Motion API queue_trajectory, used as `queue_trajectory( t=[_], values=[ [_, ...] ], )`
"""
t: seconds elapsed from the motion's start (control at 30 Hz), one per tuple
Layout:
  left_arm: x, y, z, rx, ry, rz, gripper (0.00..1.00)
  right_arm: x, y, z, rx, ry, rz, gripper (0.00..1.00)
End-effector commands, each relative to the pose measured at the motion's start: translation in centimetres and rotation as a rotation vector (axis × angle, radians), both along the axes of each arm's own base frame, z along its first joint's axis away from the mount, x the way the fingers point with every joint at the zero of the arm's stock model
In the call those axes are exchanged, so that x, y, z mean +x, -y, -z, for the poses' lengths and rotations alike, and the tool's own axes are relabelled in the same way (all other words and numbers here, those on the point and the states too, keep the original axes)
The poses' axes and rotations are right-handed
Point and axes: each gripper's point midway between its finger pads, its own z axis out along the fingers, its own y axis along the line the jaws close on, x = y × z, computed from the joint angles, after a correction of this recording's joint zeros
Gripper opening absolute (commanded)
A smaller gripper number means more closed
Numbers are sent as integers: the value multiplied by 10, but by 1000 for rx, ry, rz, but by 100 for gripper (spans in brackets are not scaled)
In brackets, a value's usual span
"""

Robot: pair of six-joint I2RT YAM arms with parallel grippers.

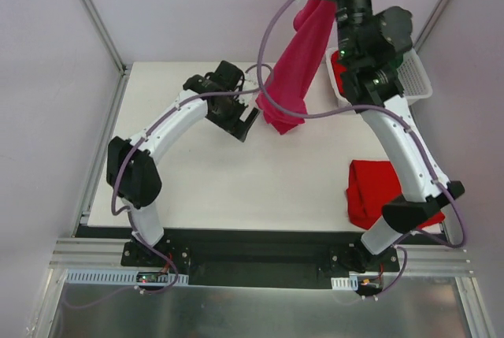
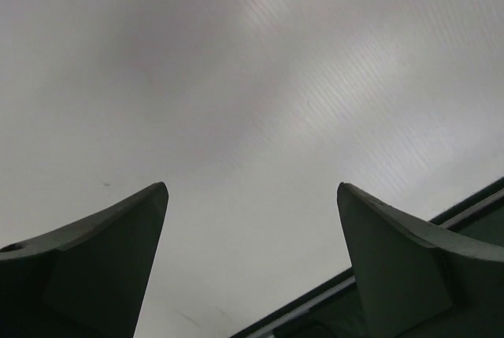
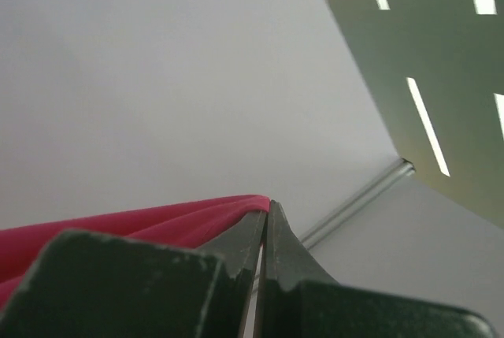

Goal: Fold and stack the t-shirts

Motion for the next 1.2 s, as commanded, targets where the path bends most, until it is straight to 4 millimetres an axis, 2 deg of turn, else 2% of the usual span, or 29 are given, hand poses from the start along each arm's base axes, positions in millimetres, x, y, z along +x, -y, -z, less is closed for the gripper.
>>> queue_trajectory(
  t=[0.0,0.03,0.07,0.1,0.13,0.17,0.2,0.23,0.27,0.4,0.43,0.47,0.5,0.53,0.6,0.63,0.67,0.7,0.73,0.77,0.8,0.83,0.9,0.93,0.97,1.03,1.07,1.1,1.17],
  values=[
    [50,5,-2,-132,-78,-275,90,-40,30,-37,54,148,45,1],
    [67,8,-16,-164,-38,-291,90,-41,30,-37,42,150,51,1],
    [82,7,-8,-168,-51,-313,89,-44,33,-38,40,153,58,1],
    [88,15,-11,-205,-61,-307,89,-42,32,-32,30,138,61,1],
    [102,24,-31,-256,-18,-300,89,-43,33,-29,26,129,64,1],
    [110,32,-22,-275,-43,-295,88,-45,35,-28,19,126,64,1],
    [114,41,-26,-313,-54,-292,87,-40,31,-18,-3,100,63,1],
    [115,60,-45,-407,-71,-245,86,-39,29,-15,-14,94,66,1],
    [118,71,-39,-443,-104,-225,85,-39,29,-13,-16,89,69,1],
    [87,116,-54,-611,-258,-72,82,-28,21,0,-39,49,73,1],
    [79,121,-53,-627,-297,-53,82,-23,18,6,-50,36,70,1],
    [65,126,-60,-667,-348,-10,82,-21,15,7,-53,34,66,1],
    [58,128,-63,-684,-385,-4,82,-12,9,15,-68,17,65,1],
    [48,127,-55,-685,-446,-15,82,-10,7,15,-67,17,63,1],
    [27,129,-66,-741,-539,25,82,-1,0,20,-64,2,46,1],
    [16,128,-59,-743,-607,17,82,8,-7,25,-67,-11,33,1],
    [4,128,-67,-777,-662,40,82,15,-19,32,-77,-23,1,1],
    [-4,126,-60,-778,-732,15,82,21,-26,38,-85,-32,-13,1],
    [-6,121,-57,-781,-761,-7,83,34,-41,53,-106,-58,-35,1],
    [-8,115,-63,-792,-764,-23,84,37,-58,59,-117,-66,-74,1],
    [-10,107,-48,-777,-801,-87,84,41,-71,68,-121,-87,-103,1],
    [0,89,-52,-791,-774,-142,84,51,-92,83,-138,-112,-136,1],
    [13,64,-34,-758,-736,-243,84,41,-136,88,-161,-98,-243,1],
    [22,48,-34,-754,-698,-286,84,37,-153,89,-182,-81,-280,1],
    [40,24,-32,-764,-658,-349,83,31,-193,101,-225,-65,-362,1],
    [56,-1,-37,-750,-588,-394,82,14,-217,70,-236,39,-402,1],
    [65,-18,-38,-744,-542,-411,83,15,-254,88,-277,45,-452,1],
    [70,-25,-42,-739,-511,-420,83,-1,-252,52,-246,145,-456,1],
    [74,-41,-47,-738,-476,-455,83,-12,-267,38,-299,262,-459,1]
  ],
)
